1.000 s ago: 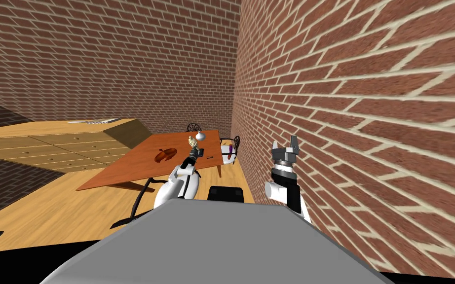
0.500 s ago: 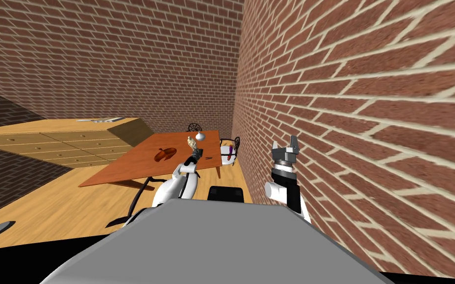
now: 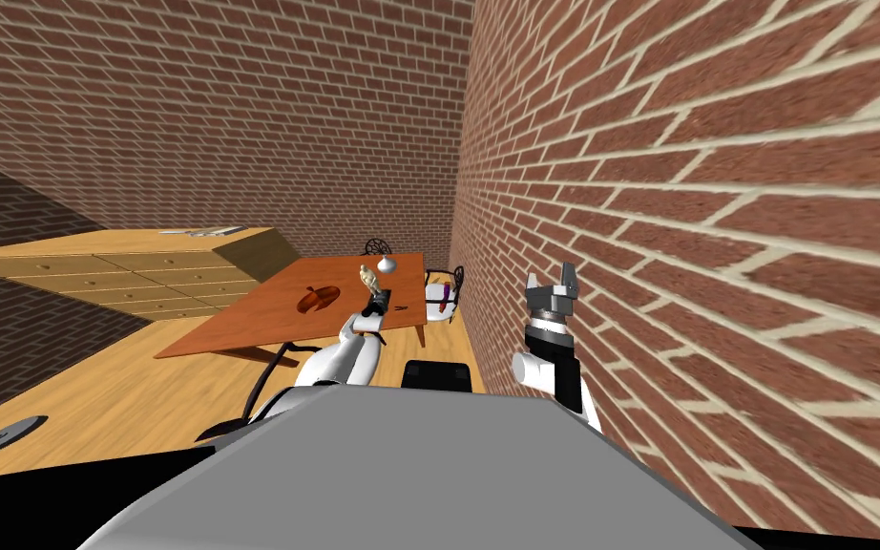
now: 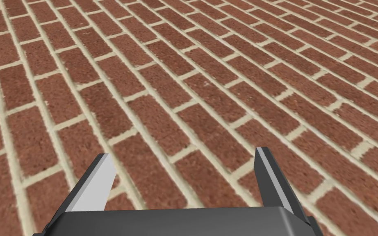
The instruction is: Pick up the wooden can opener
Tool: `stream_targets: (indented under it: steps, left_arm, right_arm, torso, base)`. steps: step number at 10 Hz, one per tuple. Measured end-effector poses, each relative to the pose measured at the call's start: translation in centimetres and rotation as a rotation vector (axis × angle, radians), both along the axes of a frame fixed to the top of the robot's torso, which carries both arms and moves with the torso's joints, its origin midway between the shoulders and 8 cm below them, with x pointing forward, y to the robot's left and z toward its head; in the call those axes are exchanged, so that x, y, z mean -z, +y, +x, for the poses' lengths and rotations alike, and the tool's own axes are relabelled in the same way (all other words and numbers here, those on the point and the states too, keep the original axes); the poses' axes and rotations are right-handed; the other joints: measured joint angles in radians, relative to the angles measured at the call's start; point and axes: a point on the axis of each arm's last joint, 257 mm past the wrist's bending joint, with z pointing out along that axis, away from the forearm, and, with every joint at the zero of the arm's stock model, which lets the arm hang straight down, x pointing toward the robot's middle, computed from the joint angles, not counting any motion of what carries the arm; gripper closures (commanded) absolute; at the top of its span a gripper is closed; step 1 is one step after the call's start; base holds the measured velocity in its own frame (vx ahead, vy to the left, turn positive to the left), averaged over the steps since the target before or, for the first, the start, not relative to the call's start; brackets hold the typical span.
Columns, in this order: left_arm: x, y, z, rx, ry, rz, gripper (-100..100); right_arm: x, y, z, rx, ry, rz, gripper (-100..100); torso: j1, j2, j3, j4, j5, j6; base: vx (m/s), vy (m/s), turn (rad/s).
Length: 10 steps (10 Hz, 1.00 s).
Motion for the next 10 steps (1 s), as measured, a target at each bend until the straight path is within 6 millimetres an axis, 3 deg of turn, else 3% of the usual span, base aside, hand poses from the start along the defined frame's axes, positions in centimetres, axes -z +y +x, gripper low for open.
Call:
stream_targets:
  steps: [5, 10]
  left_arm:
    - [3.3, -0.1, -0.4, -0.002, 0.170, 0.017, -100]
    - [5.9, 0.3, -1.8, -0.007, 0.307, 0.031, -100]
  right_arm:
    - [0.0, 0.0, 0.0, 0.000, 0.000, 0.000, 0]
    - [0.0, 0.0, 0.0, 0.000, 0.000, 0.000, 0]
  torso:
    - [-0.004, 0.000, 0.000, 0.000, -0.001, 0.000]
    - [0.001, 0.001, 0.001, 0.000, 0.000, 0.000]
  base:
    - [0.051, -0.090, 0.045]
    - [0.037, -0.050, 0.021]
